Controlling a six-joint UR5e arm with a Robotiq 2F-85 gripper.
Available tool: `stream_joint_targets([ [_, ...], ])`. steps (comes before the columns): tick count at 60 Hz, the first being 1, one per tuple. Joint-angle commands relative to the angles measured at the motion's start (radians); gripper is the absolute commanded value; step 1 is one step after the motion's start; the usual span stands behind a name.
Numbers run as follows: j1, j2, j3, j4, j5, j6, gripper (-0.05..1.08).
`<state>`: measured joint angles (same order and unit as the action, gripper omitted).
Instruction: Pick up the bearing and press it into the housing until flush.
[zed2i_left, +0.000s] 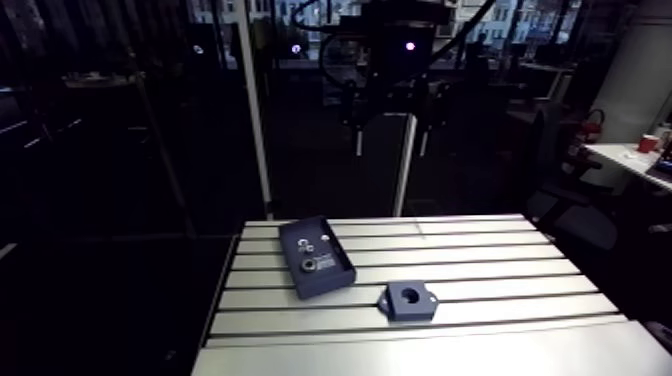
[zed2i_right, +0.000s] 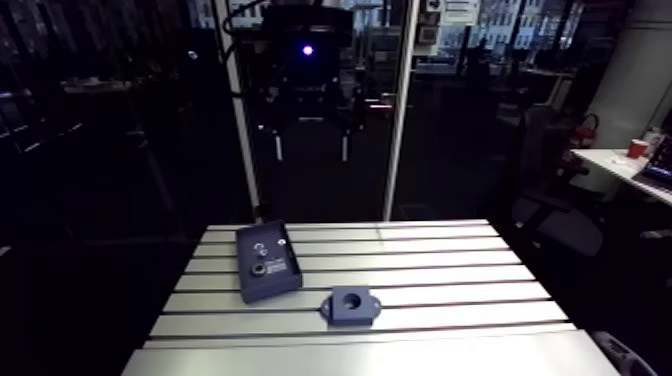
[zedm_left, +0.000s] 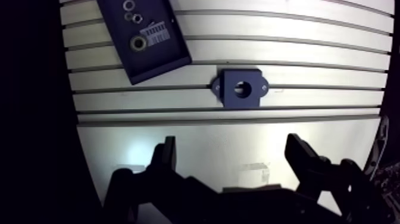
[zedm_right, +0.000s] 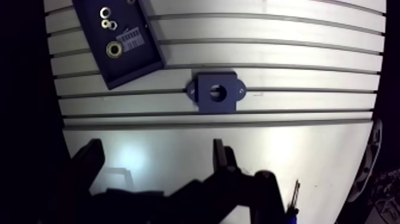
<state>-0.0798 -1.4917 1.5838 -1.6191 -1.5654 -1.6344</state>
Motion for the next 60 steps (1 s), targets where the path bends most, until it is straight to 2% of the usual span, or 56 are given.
stream_joint_targets([
  [1,0.086,-0.104,0.015,0.087,-0.075,-0.031,0.01],
  [37,0.090,-0.092,0.026,0.083,-0.078,-0.025,0.01],
  [43,0.095,-0.080,0.026,0.081,-0.064,-0.020,0.01],
  [45,0.097,-0.073,0.029,0.076,-0.050,-0.017,0.01],
  [46,0.097,-0.073,0.029,0.076,-0.050,-0.017,0.01],
  [47,0.101,-0.066,0.030,0.066,-0.040,-0.016,0.01],
  [48,0.101,-0.066,0.030,0.066,-0.040,-0.016,0.01],
  [49,0.106,-0.058,0.032,0.050,-0.031,-0.015,0.01],
  [53,0.124,-0.041,0.032,0.015,-0.016,-0.016,0.01],
  [57,0.151,-0.021,0.032,-0.006,-0.017,-0.006,0.01],
  [60,0.180,0.008,0.032,-0.013,-0.025,0.013,0.01],
])
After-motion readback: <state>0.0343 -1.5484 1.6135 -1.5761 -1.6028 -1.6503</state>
